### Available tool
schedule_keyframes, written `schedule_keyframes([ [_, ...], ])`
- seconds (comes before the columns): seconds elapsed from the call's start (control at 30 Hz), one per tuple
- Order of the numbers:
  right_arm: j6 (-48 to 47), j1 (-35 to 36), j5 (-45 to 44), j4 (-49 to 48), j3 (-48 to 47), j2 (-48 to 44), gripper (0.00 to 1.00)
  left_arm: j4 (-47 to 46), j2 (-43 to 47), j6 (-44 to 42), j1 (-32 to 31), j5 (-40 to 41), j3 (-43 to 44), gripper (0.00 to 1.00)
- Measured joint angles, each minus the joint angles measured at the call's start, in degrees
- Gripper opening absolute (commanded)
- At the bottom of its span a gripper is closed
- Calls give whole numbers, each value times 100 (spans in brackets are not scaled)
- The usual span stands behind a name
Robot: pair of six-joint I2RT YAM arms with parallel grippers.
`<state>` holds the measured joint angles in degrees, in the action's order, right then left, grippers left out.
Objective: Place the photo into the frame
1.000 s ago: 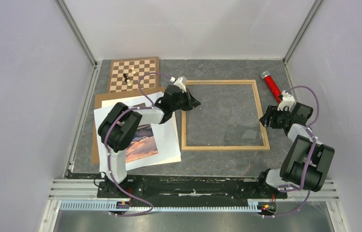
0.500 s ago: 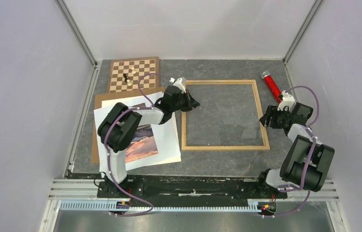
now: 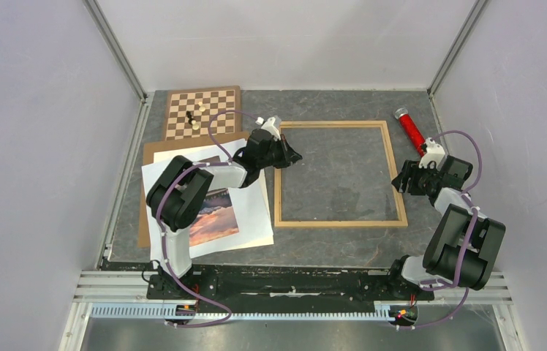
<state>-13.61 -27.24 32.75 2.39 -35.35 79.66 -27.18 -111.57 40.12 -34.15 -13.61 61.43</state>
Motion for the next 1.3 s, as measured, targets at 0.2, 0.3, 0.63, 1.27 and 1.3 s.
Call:
schedule_keyframes([
  [0.2, 0, 0, 0, -2, 15, 0, 63, 9, 0, 0, 0, 0, 0, 2],
  [0.3, 2, 0, 0, -2, 24, 0, 63, 9, 0, 0, 0, 0, 0, 2],
  [0.63, 0, -4, 0, -2, 26, 0, 63, 9, 0, -2, 0, -4, 0, 2],
  [1.27, -17, -4, 0, -2, 35, 0, 63, 122, 0, -216, -35, -48, 90, 2],
  [1.3, -17, -4, 0, -2, 35, 2, 63, 138, 0, -238, -33, -48, 90, 2],
])
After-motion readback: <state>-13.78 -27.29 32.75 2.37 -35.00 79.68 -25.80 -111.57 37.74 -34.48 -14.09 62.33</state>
